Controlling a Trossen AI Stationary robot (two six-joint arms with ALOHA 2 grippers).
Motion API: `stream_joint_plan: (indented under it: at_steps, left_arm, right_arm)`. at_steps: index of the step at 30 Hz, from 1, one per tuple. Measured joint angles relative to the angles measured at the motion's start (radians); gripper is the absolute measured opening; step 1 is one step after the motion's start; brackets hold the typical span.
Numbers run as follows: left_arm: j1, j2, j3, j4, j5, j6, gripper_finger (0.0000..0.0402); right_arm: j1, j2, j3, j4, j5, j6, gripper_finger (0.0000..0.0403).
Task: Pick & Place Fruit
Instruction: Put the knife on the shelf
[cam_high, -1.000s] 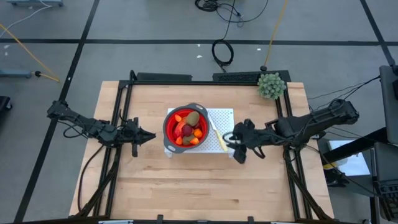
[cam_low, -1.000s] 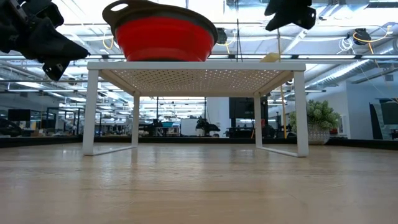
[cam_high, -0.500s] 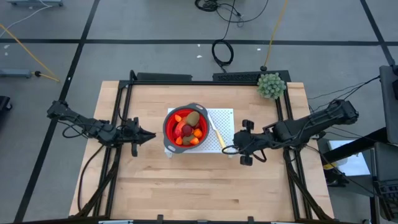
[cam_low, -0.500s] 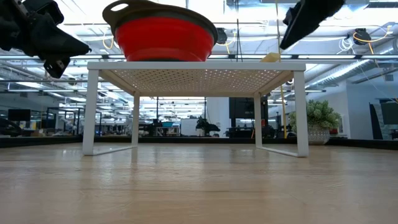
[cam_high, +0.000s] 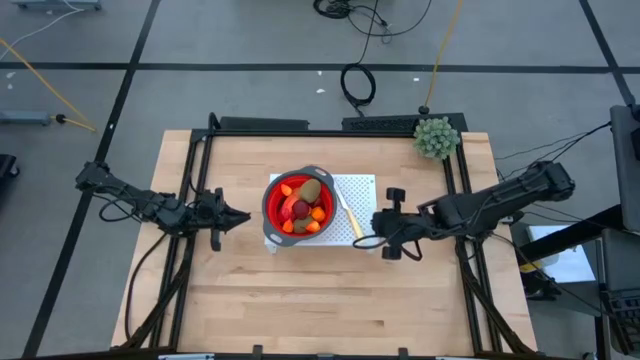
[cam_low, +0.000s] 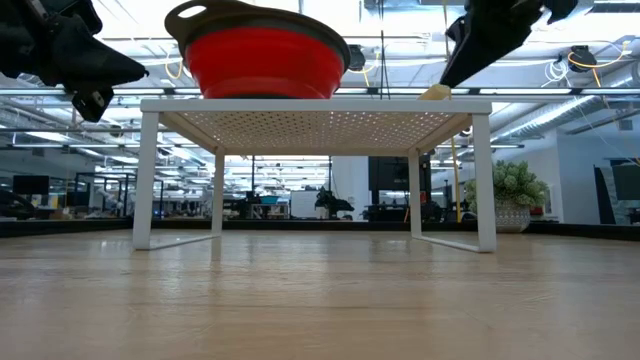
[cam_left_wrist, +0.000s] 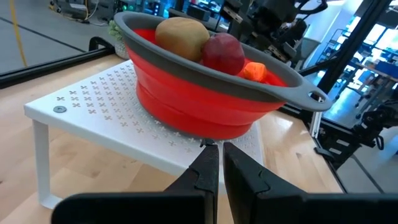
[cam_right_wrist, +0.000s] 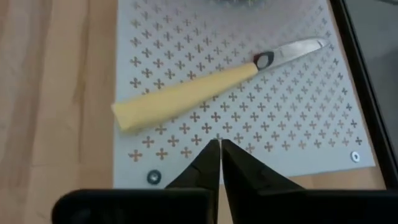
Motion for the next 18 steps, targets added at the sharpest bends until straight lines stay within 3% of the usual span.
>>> stream_joint_plan:
  at_steps: [18]
  left_arm:
    - [0.000,0.000,0.000,0.001,-0.025,0.007,0.0021]
  right_arm:
    - [-0.013,0.056,-0.001,0.037,-0.006,0.018,0.0001]
